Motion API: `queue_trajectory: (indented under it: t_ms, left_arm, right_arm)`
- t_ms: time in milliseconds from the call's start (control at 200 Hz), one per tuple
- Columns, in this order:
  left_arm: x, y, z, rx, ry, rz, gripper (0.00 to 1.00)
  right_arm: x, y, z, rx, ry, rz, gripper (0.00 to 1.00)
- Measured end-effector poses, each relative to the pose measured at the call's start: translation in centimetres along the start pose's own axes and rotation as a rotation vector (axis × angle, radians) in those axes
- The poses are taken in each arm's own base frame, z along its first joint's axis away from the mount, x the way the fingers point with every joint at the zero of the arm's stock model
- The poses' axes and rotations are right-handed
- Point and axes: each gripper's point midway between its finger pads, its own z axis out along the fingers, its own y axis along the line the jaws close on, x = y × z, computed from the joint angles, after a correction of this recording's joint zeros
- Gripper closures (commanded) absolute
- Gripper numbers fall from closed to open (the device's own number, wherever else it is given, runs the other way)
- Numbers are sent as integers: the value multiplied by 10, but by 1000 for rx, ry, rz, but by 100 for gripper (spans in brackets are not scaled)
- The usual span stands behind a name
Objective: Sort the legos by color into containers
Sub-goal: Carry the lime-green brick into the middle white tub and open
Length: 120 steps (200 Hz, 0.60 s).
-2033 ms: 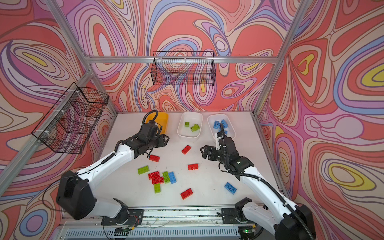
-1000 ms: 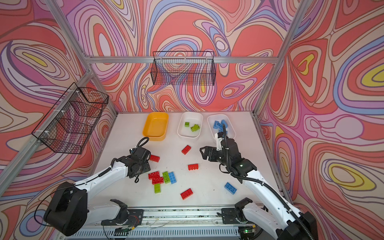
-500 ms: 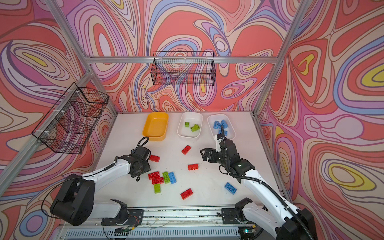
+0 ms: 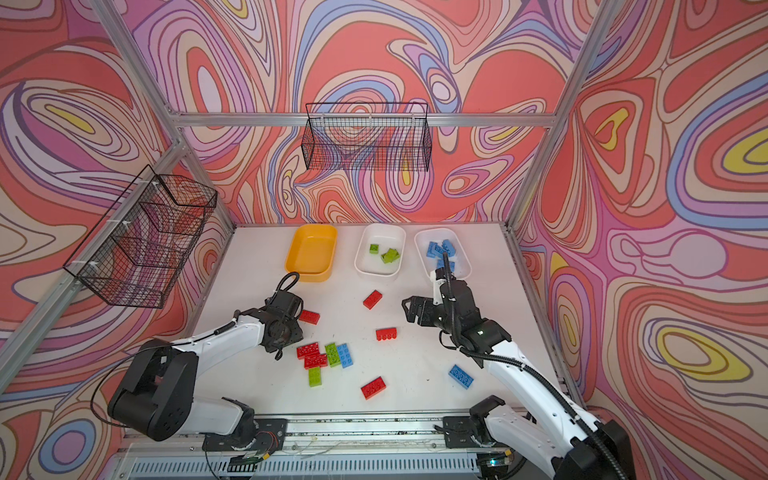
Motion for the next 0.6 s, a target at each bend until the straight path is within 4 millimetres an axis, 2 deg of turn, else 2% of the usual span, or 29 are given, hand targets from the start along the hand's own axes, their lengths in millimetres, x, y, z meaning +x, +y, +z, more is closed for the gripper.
queue_trajectory:
  t_ms: [190,601]
  left_arm:
    - [-3,-4,-2,13,6,6,58]
    - [-2,-2,-8,0,19,32,59]
  right_arm:
    - [-3,-1,-6,5,-27,-2,2]
    - [0,-6,-9,29,-28,-1,2]
